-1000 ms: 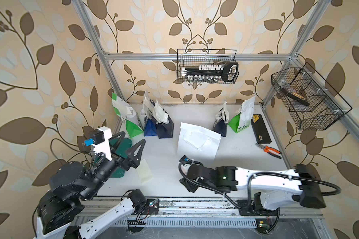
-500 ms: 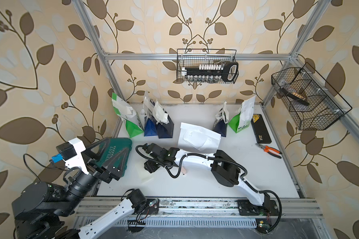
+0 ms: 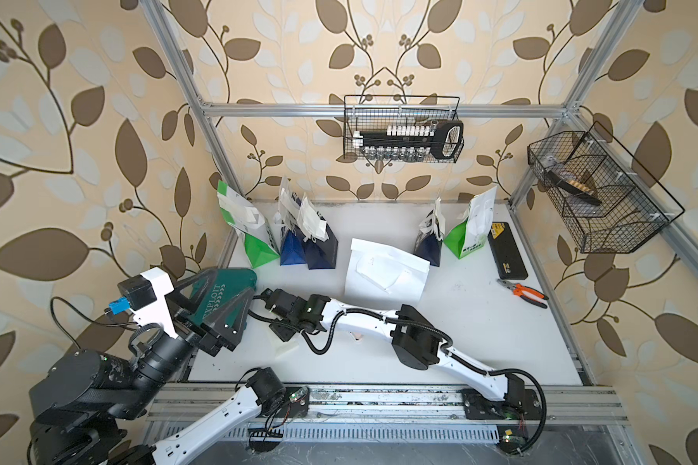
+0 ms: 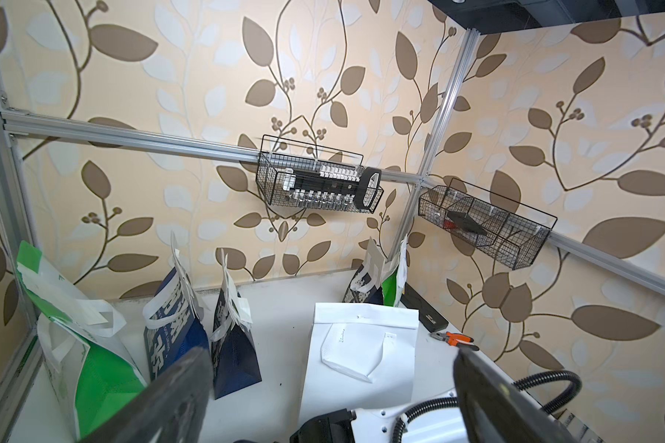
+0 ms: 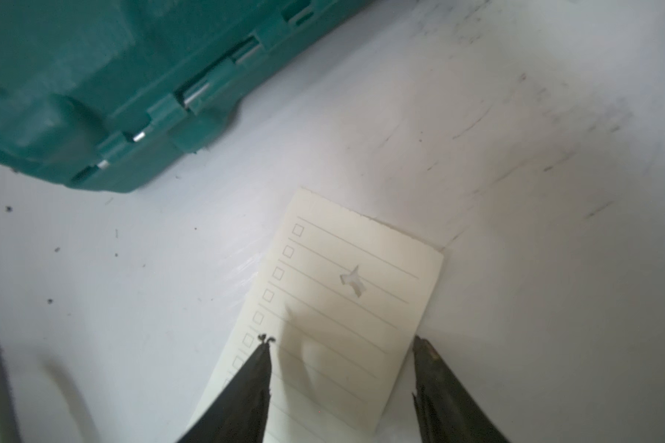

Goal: Staple the receipts to the bags
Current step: Pick up the receipt from the center of the board.

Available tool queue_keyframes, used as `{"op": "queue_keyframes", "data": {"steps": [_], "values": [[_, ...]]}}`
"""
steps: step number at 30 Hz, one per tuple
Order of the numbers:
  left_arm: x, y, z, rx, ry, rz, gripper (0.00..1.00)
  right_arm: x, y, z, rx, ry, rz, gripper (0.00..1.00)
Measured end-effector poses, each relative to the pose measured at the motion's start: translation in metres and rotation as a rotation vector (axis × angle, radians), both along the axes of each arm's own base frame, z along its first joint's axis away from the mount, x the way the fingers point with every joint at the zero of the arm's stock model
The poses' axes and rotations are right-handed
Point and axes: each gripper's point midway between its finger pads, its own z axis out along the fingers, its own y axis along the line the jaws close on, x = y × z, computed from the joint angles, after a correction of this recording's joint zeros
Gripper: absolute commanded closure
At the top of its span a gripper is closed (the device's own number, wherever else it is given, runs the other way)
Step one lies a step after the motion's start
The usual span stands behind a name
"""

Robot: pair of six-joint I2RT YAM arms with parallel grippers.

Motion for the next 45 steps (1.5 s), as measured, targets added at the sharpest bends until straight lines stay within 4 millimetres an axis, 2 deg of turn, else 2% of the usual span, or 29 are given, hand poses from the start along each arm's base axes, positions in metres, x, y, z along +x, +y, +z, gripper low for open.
{"op": "queue_keyframes", "data": {"steps": [4,5,7,12,19,22,25,28,30,33,40,43,45], "values": [[0.000,0.000,-0.001,0.004,0.001,0.000,0.01,-0.012,0.003,-0.005,-0.033,-0.040,0.020,0.77],[0.000,0.000,-0.001,0.005,0.002,0.000,0.01,-0.013,0.003,-0.005,-0.033,-0.048,0.020,0.87],[0.000,0.000,-0.001,0.005,0.002,0.000,0.01,-0.017,0.001,-0.005,-0.026,-0.041,0.014,1.00],[0.000,0.000,-0.002,0.007,0.005,-0.002,0.01,-0.013,-0.021,-0.003,-0.033,-0.061,-0.034,1.00],[-0.002,-0.007,-0.006,0.020,0.016,-0.035,0.01,0.004,-0.102,0.004,-0.074,-0.096,-0.107,1.00],[0.001,-0.012,-0.011,0.031,0.031,-0.050,0.01,0.005,-0.131,0.021,-0.059,-0.122,-0.130,1.00],[0.010,-0.023,-0.017,0.050,0.067,-0.059,0.01,-0.004,-0.152,0.060,0.011,-0.160,-0.140,1.00],[0.025,-0.043,-0.032,0.095,0.121,-0.079,0.01,-0.023,-0.168,0.113,0.120,-0.210,-0.138,1.00],[0.040,-0.063,-0.046,0.141,0.171,-0.102,0.01,-0.040,-0.180,0.146,0.197,-0.234,-0.134,1.00],[0.062,-0.093,-0.064,0.208,0.233,-0.138,0.01,-0.064,-0.208,0.173,0.273,-0.240,-0.137,1.00],[0.118,-0.164,-0.096,0.343,0.314,-0.256,0.08,-0.080,-0.284,0.178,0.279,-0.222,-0.221,1.00],[0.163,-0.181,-0.108,0.315,0.369,-0.287,0.11,-0.080,-0.311,0.178,0.277,-0.233,-0.267,1.00],[0.196,-0.189,-0.124,0.288,0.417,-0.314,0.12,-0.079,-0.326,0.179,0.275,-0.246,-0.299,1.00]]}}
